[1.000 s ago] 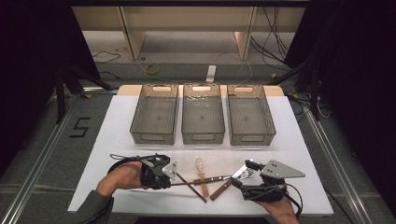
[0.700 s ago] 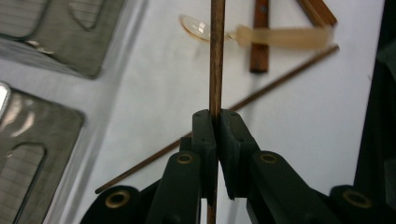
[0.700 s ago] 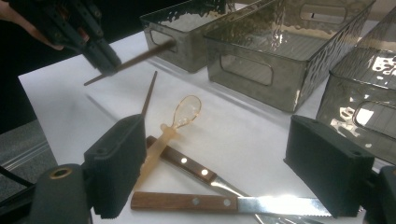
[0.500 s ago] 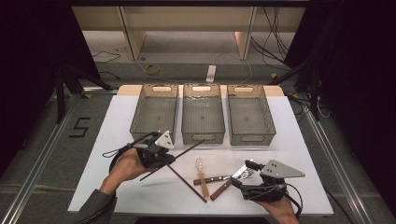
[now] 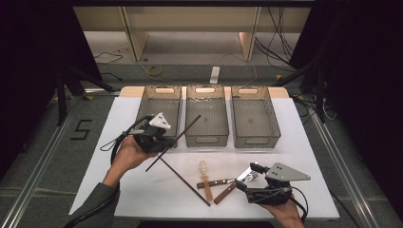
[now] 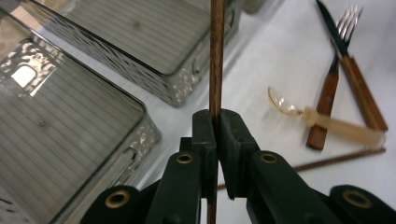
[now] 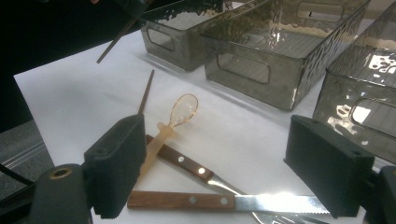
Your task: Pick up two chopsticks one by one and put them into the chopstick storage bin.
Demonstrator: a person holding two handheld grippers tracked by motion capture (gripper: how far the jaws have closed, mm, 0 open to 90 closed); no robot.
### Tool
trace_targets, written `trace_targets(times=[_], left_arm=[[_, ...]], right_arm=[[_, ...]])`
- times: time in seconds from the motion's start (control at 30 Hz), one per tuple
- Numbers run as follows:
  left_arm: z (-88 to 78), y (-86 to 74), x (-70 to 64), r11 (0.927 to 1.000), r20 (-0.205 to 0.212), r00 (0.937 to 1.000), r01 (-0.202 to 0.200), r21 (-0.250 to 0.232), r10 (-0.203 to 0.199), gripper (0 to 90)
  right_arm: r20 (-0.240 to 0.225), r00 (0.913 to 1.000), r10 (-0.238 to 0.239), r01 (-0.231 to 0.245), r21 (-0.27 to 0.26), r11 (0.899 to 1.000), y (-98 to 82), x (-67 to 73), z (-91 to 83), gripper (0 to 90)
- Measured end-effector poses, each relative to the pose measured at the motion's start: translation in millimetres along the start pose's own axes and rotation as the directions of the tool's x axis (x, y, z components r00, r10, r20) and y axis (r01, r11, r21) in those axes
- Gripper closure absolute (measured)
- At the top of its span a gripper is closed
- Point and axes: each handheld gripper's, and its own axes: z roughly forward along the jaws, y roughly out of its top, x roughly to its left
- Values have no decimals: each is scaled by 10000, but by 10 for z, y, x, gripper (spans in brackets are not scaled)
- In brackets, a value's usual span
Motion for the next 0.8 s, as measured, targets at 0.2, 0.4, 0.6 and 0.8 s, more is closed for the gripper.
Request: trace_targets(times=[0.2, 0.4, 0.6, 0.8], left_arm=[[-80, 62, 231, 9969, -370, 9971, 654, -437, -670, 846], [-131, 146, 433, 9925, -822, 9907, 1034, -649, -1086, 846], [-226, 239, 666, 9875, -1138, 9831, 1349, -813, -1437, 846], [-242, 310, 892, 9790, -1501, 9699, 1781, -990, -1916, 846]], right_arm=[[37, 10000, -11, 11, 20, 10000, -2, -3, 1, 211], [-16, 10000, -35, 35, 31, 10000, -2, 4, 1, 211], [-22, 10000, -48, 48, 39, 10000, -2, 4, 7, 210], [-52, 10000, -64, 64, 63, 10000, -4, 8, 14, 211]])
